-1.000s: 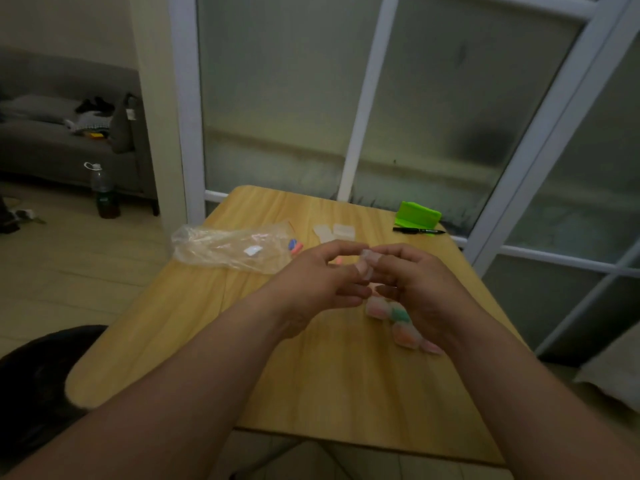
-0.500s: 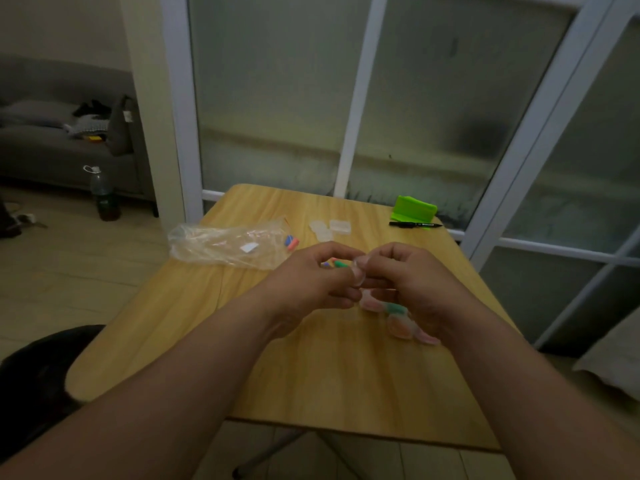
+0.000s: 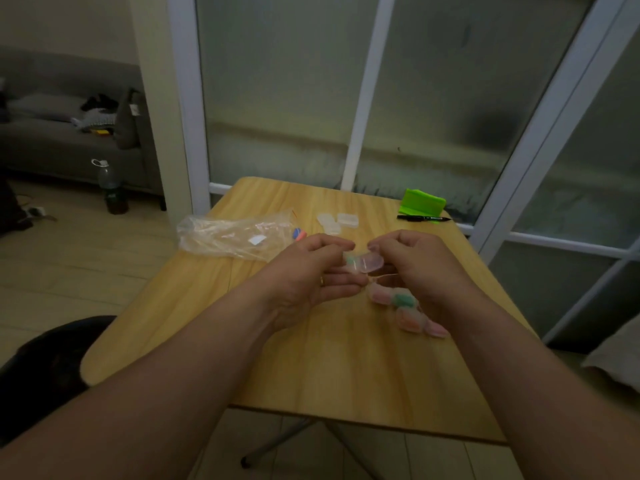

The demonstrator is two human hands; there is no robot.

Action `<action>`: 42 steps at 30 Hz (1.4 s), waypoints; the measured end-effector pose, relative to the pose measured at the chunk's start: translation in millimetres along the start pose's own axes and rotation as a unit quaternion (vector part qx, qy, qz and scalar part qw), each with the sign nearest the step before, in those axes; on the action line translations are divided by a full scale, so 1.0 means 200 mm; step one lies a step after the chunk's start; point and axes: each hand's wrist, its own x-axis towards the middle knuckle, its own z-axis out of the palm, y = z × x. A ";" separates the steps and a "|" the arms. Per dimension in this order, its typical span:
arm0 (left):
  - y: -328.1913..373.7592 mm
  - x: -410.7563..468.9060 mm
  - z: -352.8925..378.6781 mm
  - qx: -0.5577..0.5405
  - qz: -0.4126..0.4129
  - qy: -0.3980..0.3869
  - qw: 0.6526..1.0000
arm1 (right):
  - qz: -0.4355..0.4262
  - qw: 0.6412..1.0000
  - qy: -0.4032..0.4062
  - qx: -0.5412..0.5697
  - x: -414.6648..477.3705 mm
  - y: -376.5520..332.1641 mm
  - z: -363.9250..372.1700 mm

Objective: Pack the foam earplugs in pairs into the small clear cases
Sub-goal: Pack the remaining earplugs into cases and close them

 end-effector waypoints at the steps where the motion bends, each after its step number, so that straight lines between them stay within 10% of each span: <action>1: -0.01 0.00 0.00 -0.015 -0.007 0.004 1.000 | -0.020 0.998 0.010 -0.054 0.00 0.00 0.00; 11: -0.03 -0.04 0.00 -0.068 -0.107 -0.104 0.986 | -0.161 0.971 -0.081 -0.157 0.06 0.00 0.11; 17: 0.03 0.00 -0.06 -0.113 -0.067 0.022 0.991 | -0.156 0.976 -0.093 -0.116 0.22 -0.03 0.24; 24: 0.15 0.06 -0.22 -0.241 -0.004 0.165 0.956 | -0.193 0.914 -0.098 -0.343 0.52 0.03 0.43; 34: 0.18 0.09 -0.26 -0.270 0.018 0.179 0.946 | -0.193 0.865 -0.109 -0.449 0.59 0.02 0.53; 42: 0.16 0.09 -0.26 -0.241 0.003 0.177 0.954 | -0.198 0.909 -0.089 -0.357 0.56 0.02 0.43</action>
